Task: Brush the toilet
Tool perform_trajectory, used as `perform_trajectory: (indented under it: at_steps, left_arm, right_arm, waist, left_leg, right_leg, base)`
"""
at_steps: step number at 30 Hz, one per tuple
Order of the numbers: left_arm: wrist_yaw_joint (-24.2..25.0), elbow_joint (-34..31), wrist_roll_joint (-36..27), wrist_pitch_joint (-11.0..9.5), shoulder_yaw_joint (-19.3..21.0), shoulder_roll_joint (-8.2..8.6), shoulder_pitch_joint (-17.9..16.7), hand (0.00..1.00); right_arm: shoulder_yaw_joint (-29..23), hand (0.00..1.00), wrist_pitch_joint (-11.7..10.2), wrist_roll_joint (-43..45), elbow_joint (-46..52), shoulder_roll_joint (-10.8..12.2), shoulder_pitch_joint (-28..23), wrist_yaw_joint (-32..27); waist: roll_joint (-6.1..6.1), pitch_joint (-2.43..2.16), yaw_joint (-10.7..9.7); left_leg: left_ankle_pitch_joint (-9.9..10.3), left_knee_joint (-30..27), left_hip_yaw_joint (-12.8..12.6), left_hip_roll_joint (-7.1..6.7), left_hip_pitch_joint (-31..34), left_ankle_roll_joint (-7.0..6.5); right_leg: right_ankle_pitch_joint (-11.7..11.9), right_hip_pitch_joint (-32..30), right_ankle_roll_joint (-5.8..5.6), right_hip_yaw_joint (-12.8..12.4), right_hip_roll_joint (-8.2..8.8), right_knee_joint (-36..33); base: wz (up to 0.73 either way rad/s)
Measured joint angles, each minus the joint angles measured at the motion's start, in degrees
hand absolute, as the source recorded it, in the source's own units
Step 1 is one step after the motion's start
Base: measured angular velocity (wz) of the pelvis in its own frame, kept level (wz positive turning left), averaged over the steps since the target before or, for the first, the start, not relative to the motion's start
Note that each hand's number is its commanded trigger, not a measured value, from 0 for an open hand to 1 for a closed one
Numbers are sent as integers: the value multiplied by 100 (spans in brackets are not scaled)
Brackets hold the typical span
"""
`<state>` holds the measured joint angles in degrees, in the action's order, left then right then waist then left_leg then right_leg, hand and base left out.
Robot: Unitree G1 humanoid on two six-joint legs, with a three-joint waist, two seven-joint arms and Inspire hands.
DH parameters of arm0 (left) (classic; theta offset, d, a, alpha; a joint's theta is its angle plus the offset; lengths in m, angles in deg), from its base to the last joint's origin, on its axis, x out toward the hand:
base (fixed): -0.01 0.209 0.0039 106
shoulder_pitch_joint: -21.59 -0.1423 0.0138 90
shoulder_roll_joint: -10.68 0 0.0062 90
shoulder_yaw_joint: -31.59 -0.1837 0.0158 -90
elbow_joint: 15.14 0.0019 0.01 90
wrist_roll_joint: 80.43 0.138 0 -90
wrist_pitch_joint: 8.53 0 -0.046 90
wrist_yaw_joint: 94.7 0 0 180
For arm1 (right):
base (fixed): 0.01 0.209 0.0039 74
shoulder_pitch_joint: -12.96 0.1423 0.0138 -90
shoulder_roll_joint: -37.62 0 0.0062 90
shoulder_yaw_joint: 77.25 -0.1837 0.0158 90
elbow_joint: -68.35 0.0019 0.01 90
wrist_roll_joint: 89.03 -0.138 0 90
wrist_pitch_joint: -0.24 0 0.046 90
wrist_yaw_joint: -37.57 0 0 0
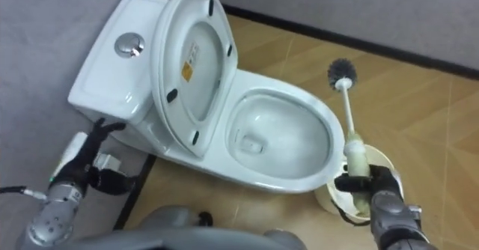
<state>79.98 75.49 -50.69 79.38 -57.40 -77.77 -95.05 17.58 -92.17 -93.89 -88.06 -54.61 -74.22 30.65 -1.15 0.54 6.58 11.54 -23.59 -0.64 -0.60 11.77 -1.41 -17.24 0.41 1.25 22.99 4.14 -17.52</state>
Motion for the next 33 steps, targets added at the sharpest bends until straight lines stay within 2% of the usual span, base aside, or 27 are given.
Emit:
perform_trajectory:
  at_steps: [2, 3, 5, 7, 13, 16, 21, 25, 29, 30, 33]
  left_arm:
    - [-220, -301, 217, -314, 34, 0, 39, 0]
    - [-374, -422, 255, -548, 43, -1, 101, 0]
    - [-557, -432, 258, -763, 38, 2, 176, 0]
    - [-727, -432, 364, -831, 38, 0, 199, 0]
    - [-839, -430, 623, -830, -12, -2, 181, 0]
    - [-807, -430, 686, -830, -133, -4, 184, 0]
    - [-718, -428, 726, -808, -341, -51, 185, 0]
    - [-533, -388, 739, -771, -444, -82, 211, 0]
    - [-399, -278, 744, -756, -463, -84, 330, 0]
    - [-370, -143, 750, -721, -508, -84, 389, 0]
    - [-223, -26, 876, -587, -585, -80, 405, 0]
  right_arm:
    - [2, 100, -71, 341, 1, 1, 3, 1]
    - [8, 100, -143, 491, 4, 12, 15, 1]
    - [15, 100, -236, 673, 4, 30, 45, -2]
    - [69, 100, -313, 824, 1, 33, 49, -48]
    - [91, 100, -283, 1523, 10, 98, 66, -39]
    - [362, 100, -283, 1938, 6, 113, 66, 8]
    - [477, 100, -294, 2404, -17, 112, 63, 90]
    - [512, 100, -264, 2649, -18, 111, 52, 87]
    - [509, 100, -221, 2917, -48, 104, 46, 87]
    - [513, 100, -184, 3032, -81, 103, 44, 96]
    - [517, 100, -119, 3285, -115, 98, 43, 205]
  waist:
    - [19, -12, 20]
    - [32, -20, 93]
    - [46, -25, 153]
    - [58, -32, 205]
    - [-14, -1, 384]
    - [-104, 44, 481]
    - [-174, 39, 442]
    - [-107, 1, 332]
    - [13, -4, 283]
    - [46, -21, 274]
    - [69, -30, 274]
  left_leg:
    - [0, -26, 89, -33, 27, -1]
    - [0, -27, 95, -41, 6, -1]
    - [1, -8, 90, -62, -49, -2]
    - [1, -1, 101, -108, -78, -4]
    - [3, 31, 113, -113, -139, -7]
    - [3, 29, 114, -126, -125, -7]
    - [6, 19, 113, -145, -93, -12]
    - [19, 15, 121, -145, -94, -31]
    - [22, 20, 118, -128, -86, -28]
    - [22, 27, 116, -127, -89, -28]
    - [22, 28, 104, -118, -63, -28]
  right_leg:
    - [-1, 27, -1, 88, 8, 7]
    - [-1, 70, -2, 96, 15, 6]
    - [-11, 98, -14, 91, 30, 5]
    - [-33, 125, -27, 99, 48, -3]
    - [-87, 155, -46, 110, 91, -30]
    - [-93, 144, -48, 110, 99, -24]
    - [-93, 127, -56, 123, 115, -11]
    - [-79, 160, -73, 130, 96, 28]
    - [-79, 117, -68, 100, 91, -12]
    - [-79, 112, -68, 94, 92, -23]
    - [-79, 61, -64, 70, 92, -50]
  base:
    - [21]
    - [6]
    - [0]
    - [2]
    - [1]
    - [0]
    - [0]
    - [1]
    - [-1]
    - [0]
    - [-3]
